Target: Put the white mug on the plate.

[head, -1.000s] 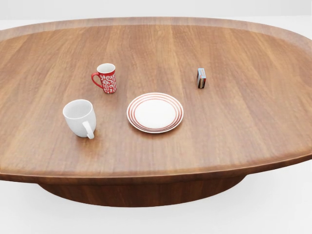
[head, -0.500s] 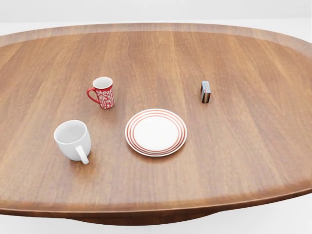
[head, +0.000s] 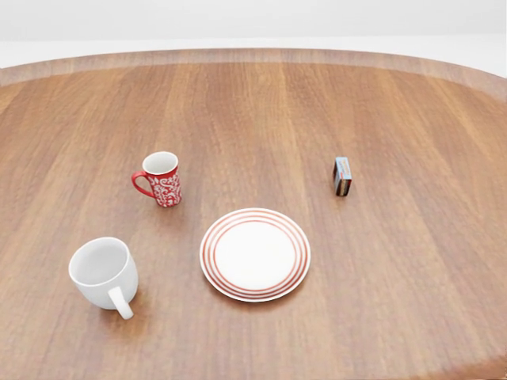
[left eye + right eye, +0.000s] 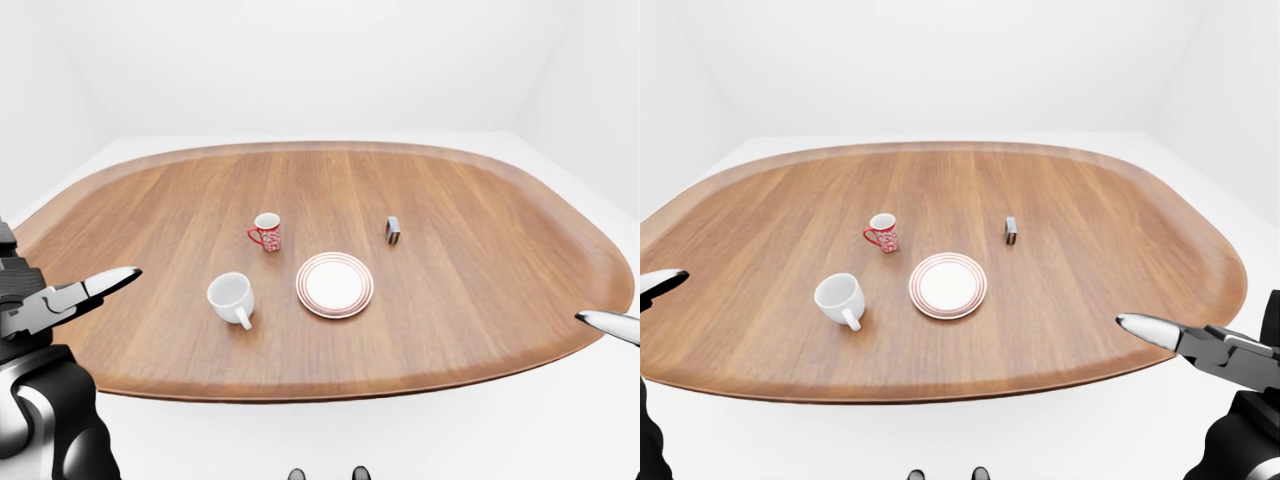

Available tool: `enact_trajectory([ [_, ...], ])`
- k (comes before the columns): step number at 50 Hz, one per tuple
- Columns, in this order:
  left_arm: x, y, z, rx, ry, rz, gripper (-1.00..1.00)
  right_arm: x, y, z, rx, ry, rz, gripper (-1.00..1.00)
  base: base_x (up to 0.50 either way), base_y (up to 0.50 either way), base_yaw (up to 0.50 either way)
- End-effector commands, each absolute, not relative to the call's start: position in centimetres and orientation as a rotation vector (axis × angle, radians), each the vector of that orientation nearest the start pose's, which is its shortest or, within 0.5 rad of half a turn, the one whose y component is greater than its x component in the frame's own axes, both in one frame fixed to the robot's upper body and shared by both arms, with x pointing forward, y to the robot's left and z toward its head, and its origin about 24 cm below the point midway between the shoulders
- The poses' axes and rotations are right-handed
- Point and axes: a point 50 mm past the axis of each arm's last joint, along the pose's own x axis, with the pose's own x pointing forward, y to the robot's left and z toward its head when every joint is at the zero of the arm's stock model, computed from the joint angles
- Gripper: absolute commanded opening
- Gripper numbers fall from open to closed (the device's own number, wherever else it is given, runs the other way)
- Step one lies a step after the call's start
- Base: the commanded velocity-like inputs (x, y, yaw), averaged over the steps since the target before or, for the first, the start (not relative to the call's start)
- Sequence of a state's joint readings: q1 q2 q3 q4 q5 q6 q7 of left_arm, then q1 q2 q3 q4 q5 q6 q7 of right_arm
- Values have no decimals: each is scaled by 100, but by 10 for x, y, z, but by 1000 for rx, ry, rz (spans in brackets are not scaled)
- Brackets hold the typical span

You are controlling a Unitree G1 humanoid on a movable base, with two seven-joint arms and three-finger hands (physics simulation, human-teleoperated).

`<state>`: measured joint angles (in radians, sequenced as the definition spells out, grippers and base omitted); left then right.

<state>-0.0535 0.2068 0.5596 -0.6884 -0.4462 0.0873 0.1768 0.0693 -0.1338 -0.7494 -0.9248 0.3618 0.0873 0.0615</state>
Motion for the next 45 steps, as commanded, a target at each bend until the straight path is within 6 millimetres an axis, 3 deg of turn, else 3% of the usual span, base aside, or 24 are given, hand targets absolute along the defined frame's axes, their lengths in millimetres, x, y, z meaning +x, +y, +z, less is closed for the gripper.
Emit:
enact_trajectory([
  [1, 180, 269, 220, -128, -775, 443, 100, 128, -262, 235, -173, -858, -412, 100, 32, 0, 0],
  [31, 182, 268, 217, -127, -760, 441, 100, 132, -263, 228, -183, -812, -411, 100, 32, 0, 0],
  [45, 182, 267, 217, -127, -762, 441, 100, 135, -259, 223, -205, -778, -398, 100, 0, 9, 0],
])
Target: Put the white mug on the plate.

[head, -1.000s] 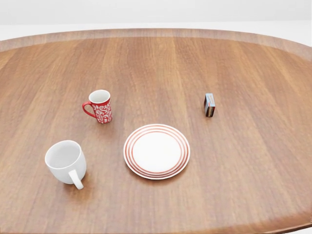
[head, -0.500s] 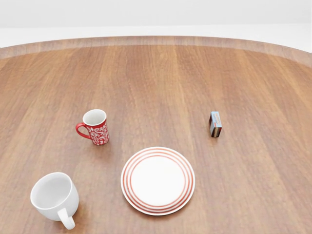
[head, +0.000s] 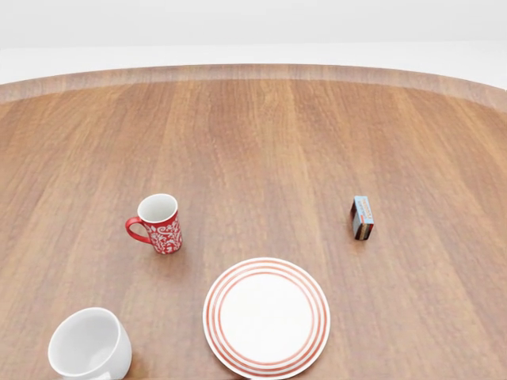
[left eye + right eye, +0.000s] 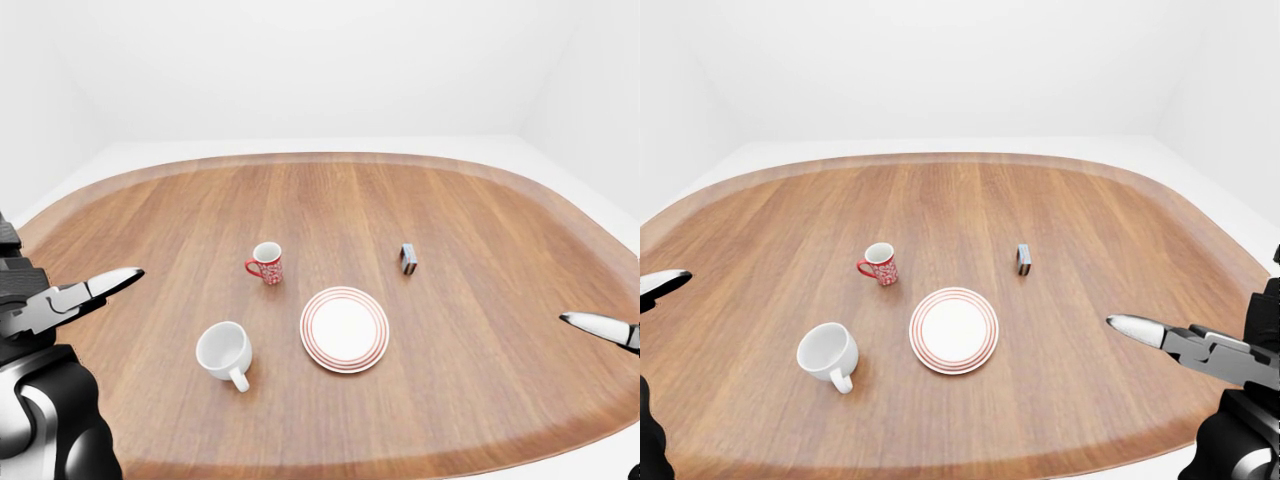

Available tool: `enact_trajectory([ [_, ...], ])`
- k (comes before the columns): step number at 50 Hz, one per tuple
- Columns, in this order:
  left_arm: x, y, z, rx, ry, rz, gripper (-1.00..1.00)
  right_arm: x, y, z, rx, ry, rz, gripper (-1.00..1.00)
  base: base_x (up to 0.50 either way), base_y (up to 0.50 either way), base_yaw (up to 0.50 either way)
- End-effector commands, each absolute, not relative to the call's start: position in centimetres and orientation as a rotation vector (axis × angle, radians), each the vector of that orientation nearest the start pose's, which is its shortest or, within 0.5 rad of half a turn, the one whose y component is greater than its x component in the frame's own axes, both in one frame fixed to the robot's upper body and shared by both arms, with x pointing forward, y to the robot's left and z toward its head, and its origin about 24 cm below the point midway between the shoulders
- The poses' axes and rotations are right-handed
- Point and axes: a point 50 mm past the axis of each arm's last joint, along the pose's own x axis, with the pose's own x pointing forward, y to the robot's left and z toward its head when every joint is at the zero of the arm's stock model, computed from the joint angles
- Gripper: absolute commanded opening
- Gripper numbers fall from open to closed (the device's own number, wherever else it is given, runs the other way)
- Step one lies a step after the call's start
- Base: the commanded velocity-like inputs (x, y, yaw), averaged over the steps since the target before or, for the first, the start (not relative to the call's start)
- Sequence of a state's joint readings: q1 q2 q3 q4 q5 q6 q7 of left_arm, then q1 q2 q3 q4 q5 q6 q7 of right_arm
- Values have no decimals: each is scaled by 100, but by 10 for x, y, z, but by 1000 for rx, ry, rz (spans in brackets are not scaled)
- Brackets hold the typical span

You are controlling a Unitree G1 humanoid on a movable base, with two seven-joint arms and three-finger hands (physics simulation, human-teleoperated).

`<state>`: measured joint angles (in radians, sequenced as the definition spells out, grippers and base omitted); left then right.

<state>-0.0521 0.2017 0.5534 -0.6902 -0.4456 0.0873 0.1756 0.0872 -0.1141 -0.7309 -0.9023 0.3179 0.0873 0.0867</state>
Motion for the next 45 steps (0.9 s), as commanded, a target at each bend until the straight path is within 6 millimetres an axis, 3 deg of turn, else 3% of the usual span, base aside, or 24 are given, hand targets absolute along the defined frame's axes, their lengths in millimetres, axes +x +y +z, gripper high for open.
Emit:
enact_trajectory([
  [1, 181, 268, 218, -127, -766, 442, 100, 136, -260, 223, -208, -773, -398, 100, 1, 50, 0],
  [25, 182, 267, 216, -127, -758, 440, 100, 138, -260, 219, -211, -751, -399, 100, 2, 50, 0],
  [45, 182, 267, 216, -126, -758, 440, 100, 155, -246, 223, -267, -756, -321, 100, 0, 1, 0],
])
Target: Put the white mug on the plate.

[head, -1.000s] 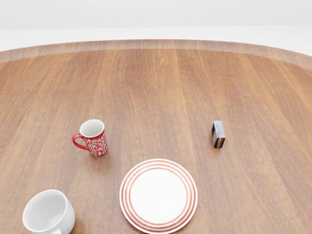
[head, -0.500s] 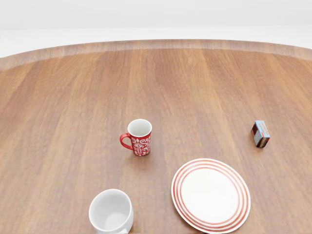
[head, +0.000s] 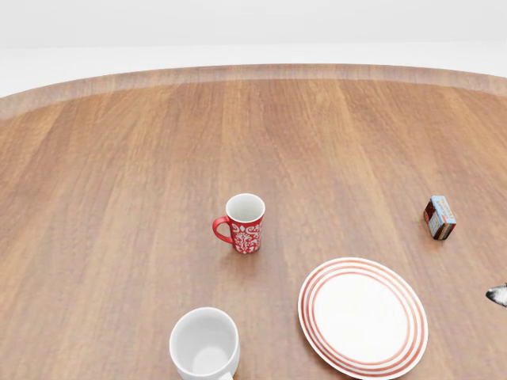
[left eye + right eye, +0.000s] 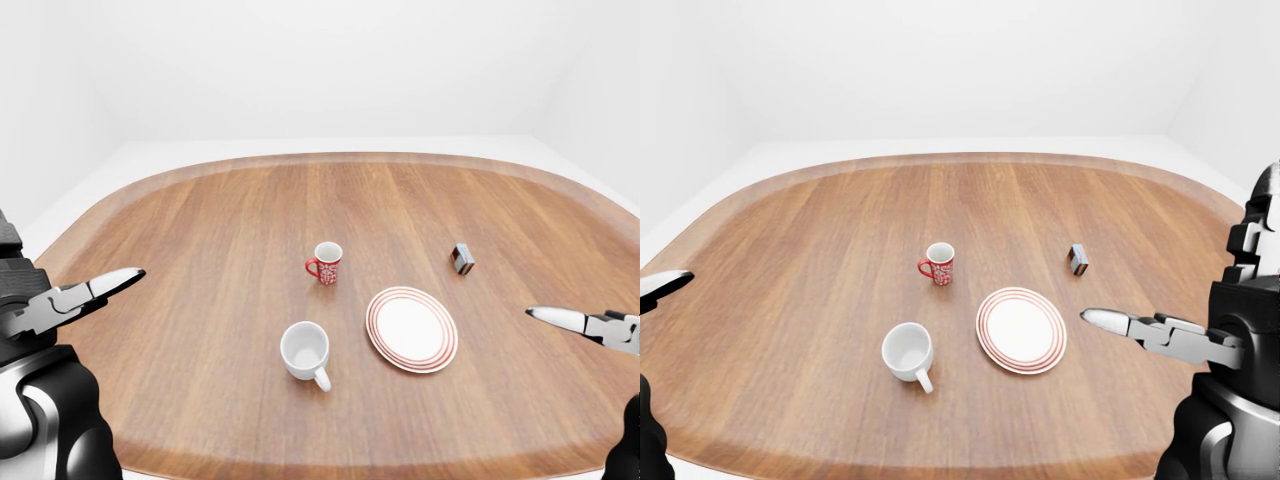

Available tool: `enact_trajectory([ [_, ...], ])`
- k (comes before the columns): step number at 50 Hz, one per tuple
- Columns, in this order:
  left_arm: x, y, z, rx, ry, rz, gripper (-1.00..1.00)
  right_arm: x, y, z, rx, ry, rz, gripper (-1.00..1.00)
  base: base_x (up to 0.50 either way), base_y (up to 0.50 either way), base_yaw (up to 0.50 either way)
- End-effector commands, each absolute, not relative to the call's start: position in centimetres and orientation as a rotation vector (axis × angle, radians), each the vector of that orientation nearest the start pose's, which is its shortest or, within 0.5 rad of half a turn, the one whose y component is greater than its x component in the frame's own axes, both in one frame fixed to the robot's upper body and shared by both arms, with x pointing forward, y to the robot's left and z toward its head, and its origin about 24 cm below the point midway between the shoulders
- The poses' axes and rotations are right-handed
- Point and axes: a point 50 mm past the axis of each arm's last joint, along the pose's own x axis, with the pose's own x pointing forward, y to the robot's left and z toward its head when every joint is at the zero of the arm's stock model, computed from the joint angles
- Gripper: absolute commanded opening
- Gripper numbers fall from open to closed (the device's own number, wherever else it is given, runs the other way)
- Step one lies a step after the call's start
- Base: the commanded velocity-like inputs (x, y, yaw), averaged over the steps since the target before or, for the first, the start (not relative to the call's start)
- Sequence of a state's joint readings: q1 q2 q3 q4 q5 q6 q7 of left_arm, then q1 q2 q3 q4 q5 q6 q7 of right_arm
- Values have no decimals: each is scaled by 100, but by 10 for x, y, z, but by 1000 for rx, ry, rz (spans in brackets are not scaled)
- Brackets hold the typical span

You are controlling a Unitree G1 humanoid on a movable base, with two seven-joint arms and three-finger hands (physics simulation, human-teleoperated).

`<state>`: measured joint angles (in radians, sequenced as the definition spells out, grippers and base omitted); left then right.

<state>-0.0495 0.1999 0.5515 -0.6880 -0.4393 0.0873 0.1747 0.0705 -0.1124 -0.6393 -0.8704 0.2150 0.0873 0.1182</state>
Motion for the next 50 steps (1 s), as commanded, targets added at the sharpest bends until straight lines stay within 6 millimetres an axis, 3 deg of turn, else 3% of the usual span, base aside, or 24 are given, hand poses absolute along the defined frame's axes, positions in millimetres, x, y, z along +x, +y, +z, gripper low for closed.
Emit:
enact_trajectory([
  [1, 182, 267, 216, -126, -758, 440, 100, 155, -246, 223, -268, -756, -321, 100, 0, 0, 0],
  [8, 182, 267, 216, -124, -758, 439, 100, 156, -246, 220, -261, -738, -317, 100, 0, -16, 0],
  [9, 182, 265, 217, -124, -762, 435, 100, 220, -138, 250, -463, -891, 108, 100, 0, 0, 0],
  [10, 182, 265, 217, -124, -761, 435, 100, 226, -125, 251, -481, -893, 139, 100, 0, 0, 0],
  [22, 183, 265, 216, -123, -755, 434, 100, 240, -105, 250, -590, -843, 185, 100, 0, 0, 0],
  [31, 182, 266, 217, -125, -760, 435, 100, 254, -74, 243, -708, -780, 309, 100, 0, 0, 0],
  [43, 182, 266, 216, -124, -759, 436, 100, 260, -37, 217, -1053, -565, 527, 100, 0, 0, 0],
  [50, 182, 265, 216, -125, -757, 434, 100, 260, -35, 201, -1131, -468, 481, 100, 0, 0, 0],
])
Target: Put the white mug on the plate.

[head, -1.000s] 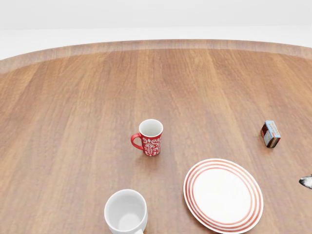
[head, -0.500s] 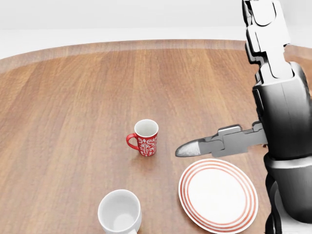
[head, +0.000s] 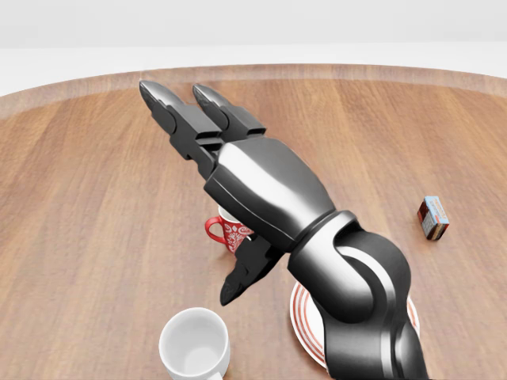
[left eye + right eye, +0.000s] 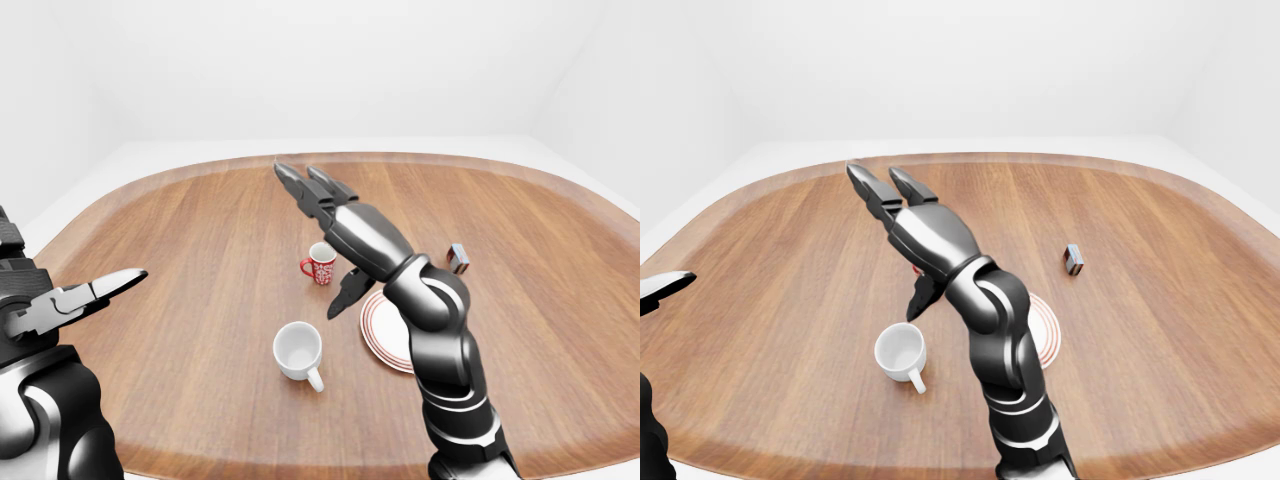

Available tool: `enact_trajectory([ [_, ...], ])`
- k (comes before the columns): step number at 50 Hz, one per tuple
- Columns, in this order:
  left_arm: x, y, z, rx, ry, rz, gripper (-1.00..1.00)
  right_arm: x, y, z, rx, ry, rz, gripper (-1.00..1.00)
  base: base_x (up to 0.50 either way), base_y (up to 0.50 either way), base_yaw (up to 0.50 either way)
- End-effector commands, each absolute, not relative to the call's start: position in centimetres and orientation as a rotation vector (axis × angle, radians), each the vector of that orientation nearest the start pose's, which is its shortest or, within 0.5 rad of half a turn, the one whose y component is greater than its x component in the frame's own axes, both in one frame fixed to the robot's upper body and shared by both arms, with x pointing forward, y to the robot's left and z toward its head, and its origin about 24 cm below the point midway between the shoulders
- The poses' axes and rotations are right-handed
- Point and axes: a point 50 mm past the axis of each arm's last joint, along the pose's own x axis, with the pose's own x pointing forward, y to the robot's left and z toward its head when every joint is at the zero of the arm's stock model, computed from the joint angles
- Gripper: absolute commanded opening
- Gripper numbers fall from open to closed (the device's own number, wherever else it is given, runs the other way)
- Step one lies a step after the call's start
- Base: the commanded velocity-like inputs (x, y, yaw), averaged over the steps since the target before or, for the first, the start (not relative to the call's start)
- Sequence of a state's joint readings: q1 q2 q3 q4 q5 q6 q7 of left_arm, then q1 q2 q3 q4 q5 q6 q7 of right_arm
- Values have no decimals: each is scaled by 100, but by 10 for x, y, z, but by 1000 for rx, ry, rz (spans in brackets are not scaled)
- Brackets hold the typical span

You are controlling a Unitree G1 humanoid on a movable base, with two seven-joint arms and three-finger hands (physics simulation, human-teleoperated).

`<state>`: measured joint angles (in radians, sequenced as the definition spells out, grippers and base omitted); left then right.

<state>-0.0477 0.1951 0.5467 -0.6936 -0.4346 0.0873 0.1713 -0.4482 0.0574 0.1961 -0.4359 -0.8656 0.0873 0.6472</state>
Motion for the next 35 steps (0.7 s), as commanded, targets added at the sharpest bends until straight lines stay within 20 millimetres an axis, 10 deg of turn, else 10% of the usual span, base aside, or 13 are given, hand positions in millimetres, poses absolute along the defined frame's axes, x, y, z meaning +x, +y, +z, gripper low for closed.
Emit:
enact_trajectory([
  [1, 182, 265, 216, -124, -757, 434, 100, 260, -35, 199, -1130, -460, 477, 100, 0, 0, 0],
  [35, 183, 265, 215, -128, -751, 434, 100, 253, -19, 108, -1154, -124, 706, 100, 0, 0, 0],
])
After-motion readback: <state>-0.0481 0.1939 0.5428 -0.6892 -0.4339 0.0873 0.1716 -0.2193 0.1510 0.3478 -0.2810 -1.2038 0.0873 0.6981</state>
